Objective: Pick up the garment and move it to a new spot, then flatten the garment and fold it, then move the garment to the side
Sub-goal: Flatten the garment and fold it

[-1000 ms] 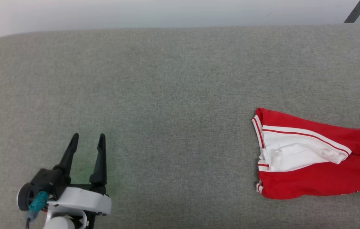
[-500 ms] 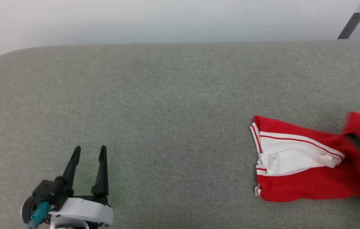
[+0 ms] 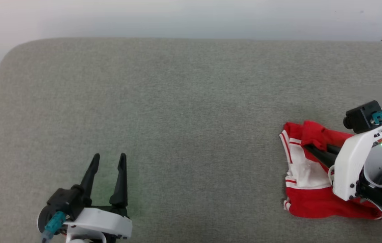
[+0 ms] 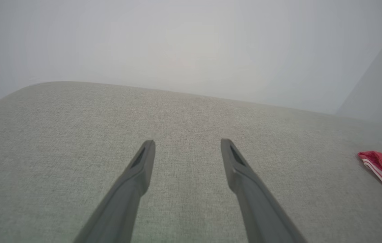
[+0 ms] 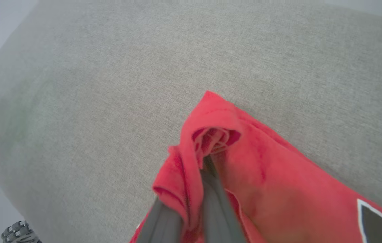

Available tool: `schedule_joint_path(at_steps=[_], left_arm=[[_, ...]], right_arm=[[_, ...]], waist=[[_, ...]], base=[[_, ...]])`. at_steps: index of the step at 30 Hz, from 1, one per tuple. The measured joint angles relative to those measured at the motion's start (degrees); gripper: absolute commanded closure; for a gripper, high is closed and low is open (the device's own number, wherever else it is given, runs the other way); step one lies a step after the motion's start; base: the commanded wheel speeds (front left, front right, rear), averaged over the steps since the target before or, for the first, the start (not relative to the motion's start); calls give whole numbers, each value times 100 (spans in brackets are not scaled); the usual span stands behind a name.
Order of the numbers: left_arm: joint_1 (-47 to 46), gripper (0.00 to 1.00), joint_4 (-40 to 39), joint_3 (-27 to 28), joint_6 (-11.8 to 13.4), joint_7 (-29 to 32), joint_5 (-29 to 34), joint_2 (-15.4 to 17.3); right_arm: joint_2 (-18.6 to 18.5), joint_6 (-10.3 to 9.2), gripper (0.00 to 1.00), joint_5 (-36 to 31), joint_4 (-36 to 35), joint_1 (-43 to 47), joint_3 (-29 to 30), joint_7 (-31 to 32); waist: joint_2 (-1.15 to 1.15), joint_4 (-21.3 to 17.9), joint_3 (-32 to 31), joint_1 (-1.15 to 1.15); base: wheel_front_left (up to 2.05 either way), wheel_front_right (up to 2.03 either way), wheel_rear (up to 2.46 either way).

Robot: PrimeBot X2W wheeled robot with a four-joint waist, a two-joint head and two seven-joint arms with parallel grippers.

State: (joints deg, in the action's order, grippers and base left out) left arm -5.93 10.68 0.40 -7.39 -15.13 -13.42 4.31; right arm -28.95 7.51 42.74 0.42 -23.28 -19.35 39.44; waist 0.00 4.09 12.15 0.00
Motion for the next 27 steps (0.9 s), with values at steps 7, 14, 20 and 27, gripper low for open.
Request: schedule_joint_path(at_steps=[7, 14, 20, 27], left_arm=[[-88, 0, 132, -103, 0, 0, -65, -46], [-44, 0, 253, -101, 0, 0, -89, -69], [100, 0, 277, -80, 0, 0, -88, -22], [189, 0, 313, -68, 0, 0, -122, 45]], right_arm=[[86, 0, 100, -157, 786, -196, -298, -470], [124, -1, 53, -51, 1316, -197, -675, -889], [210, -1, 0, 394, 1367, -207, -735, -1154], [-46, 0, 0, 690, 1288, -219, -787, -1913]], waist=[[0, 207, 91, 0], [0, 237, -73, 0], [0, 97, -308, 0], [0, -250, -496, 0]], base=[[0, 0, 0], [0, 0, 0], [0, 0, 0], [0, 0, 0]])
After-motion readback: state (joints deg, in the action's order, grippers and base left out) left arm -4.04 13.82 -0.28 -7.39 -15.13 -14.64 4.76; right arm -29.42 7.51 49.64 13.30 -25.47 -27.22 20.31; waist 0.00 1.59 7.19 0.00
